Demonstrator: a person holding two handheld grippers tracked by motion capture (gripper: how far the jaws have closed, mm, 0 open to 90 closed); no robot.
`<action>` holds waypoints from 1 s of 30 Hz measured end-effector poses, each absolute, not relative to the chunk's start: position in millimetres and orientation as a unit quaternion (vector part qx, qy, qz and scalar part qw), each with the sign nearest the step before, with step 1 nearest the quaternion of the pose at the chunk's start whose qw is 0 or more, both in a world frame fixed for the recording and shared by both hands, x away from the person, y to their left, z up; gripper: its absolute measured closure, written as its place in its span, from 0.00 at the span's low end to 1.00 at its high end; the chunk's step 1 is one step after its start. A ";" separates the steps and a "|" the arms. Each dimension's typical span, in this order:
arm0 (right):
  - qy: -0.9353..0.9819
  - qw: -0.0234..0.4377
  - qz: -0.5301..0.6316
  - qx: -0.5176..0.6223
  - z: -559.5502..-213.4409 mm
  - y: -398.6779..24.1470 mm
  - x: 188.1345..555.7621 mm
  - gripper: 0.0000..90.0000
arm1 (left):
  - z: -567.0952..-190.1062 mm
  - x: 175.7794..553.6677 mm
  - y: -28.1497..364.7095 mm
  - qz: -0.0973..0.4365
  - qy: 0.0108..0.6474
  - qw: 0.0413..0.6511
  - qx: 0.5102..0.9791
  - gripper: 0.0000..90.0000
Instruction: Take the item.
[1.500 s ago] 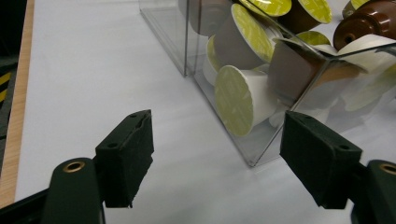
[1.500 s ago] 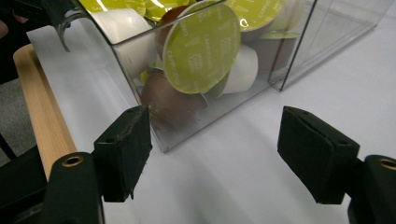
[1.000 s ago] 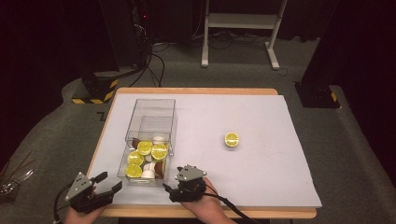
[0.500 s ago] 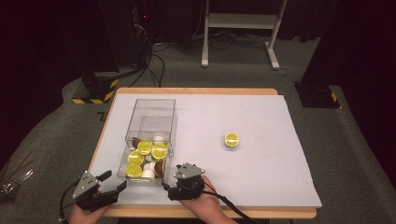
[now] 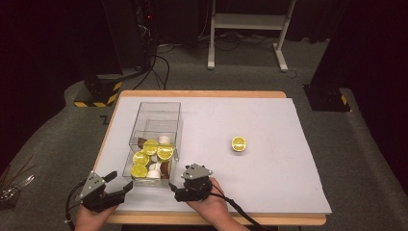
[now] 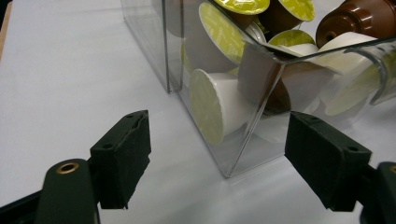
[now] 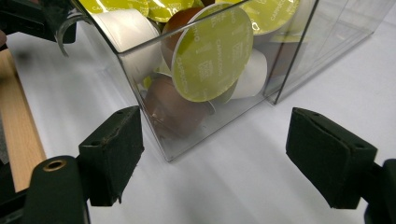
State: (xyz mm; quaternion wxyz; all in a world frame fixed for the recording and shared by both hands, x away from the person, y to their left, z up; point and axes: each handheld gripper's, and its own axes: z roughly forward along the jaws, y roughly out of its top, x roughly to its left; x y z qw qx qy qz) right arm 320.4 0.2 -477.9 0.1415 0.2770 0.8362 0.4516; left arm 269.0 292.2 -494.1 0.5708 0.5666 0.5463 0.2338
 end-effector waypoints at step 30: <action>0.830 0.139 0.458 0.286 -479.8 6.7 329.4 0.22 | -492.2 278.0 284.1 0.244 0.548 0.579 0.553 0.28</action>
